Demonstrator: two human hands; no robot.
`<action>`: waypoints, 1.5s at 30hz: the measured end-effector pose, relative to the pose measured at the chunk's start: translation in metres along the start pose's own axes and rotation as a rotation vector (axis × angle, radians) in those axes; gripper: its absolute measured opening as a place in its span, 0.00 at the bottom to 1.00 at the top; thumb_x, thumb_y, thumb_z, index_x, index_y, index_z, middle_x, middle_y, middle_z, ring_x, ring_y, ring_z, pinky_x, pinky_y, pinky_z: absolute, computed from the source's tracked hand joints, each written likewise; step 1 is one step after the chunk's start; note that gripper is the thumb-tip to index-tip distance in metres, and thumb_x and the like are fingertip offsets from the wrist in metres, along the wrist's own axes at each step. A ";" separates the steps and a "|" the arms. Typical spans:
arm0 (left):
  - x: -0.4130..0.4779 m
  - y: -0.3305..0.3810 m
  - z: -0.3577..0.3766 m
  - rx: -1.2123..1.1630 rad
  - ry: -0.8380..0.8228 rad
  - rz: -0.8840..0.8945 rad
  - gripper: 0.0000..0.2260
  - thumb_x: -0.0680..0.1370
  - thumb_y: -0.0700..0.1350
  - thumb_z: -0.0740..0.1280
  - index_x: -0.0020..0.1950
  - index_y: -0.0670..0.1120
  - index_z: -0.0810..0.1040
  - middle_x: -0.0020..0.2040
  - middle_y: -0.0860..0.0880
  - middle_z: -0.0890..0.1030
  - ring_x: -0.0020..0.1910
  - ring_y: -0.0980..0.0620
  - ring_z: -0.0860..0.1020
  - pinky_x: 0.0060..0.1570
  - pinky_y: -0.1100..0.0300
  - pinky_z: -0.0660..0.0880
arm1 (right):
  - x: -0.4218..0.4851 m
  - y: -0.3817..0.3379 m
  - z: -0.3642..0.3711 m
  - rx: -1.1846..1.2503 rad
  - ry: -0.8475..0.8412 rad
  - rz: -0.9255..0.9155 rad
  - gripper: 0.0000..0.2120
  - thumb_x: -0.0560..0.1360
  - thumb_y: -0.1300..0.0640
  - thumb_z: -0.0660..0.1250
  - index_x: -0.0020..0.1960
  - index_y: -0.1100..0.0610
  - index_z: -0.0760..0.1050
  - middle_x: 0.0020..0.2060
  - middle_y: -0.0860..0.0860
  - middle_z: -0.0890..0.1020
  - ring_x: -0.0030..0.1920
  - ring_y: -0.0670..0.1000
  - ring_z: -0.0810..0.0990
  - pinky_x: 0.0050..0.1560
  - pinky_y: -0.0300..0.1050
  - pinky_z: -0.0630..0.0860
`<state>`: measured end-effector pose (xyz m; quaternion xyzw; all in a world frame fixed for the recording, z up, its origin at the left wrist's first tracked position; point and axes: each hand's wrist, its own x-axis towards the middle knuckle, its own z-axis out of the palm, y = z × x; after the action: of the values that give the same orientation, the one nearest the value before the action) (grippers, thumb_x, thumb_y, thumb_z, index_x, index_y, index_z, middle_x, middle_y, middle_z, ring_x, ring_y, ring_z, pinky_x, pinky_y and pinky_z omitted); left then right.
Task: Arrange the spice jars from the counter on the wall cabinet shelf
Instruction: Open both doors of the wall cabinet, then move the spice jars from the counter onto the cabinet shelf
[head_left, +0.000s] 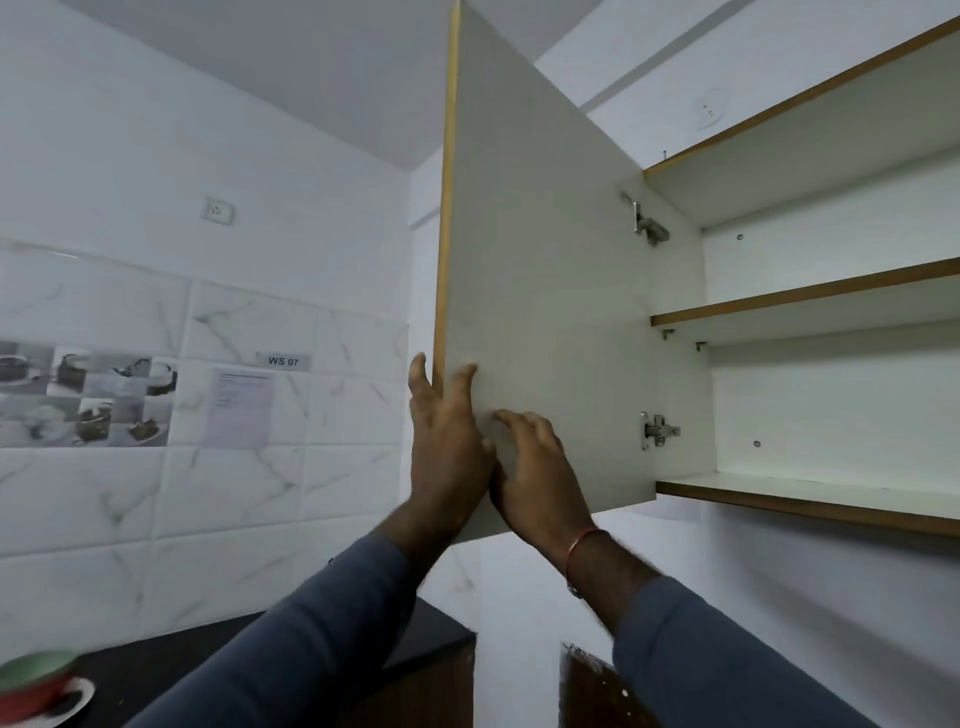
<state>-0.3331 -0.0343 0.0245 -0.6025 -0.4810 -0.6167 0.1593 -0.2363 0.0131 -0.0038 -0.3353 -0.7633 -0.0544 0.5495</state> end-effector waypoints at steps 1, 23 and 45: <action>0.001 -0.011 0.000 0.064 -0.029 -0.021 0.32 0.70 0.28 0.61 0.72 0.49 0.63 0.77 0.47 0.43 0.75 0.42 0.54 0.71 0.53 0.63 | 0.001 -0.002 0.010 -0.042 -0.052 0.028 0.27 0.75 0.55 0.66 0.72 0.50 0.64 0.72 0.53 0.65 0.70 0.55 0.67 0.69 0.49 0.68; -0.025 -0.026 0.063 0.619 -0.534 0.437 0.26 0.81 0.41 0.56 0.76 0.37 0.51 0.77 0.35 0.53 0.77 0.38 0.51 0.76 0.45 0.50 | -0.029 0.042 0.002 -0.453 -0.230 0.107 0.37 0.76 0.56 0.66 0.78 0.57 0.49 0.79 0.53 0.52 0.76 0.54 0.58 0.72 0.53 0.63; -0.454 0.044 0.172 -0.453 -1.500 0.297 0.28 0.78 0.51 0.61 0.75 0.40 0.61 0.72 0.42 0.68 0.71 0.46 0.67 0.70 0.58 0.60 | -0.481 0.134 -0.129 -0.650 -0.575 1.060 0.20 0.77 0.55 0.64 0.68 0.57 0.71 0.68 0.58 0.72 0.68 0.60 0.71 0.66 0.58 0.70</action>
<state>-0.0963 -0.0944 -0.3977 -0.9324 -0.2374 -0.1017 -0.2529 0.0262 -0.1591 -0.4128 -0.8128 -0.5565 0.0866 0.1487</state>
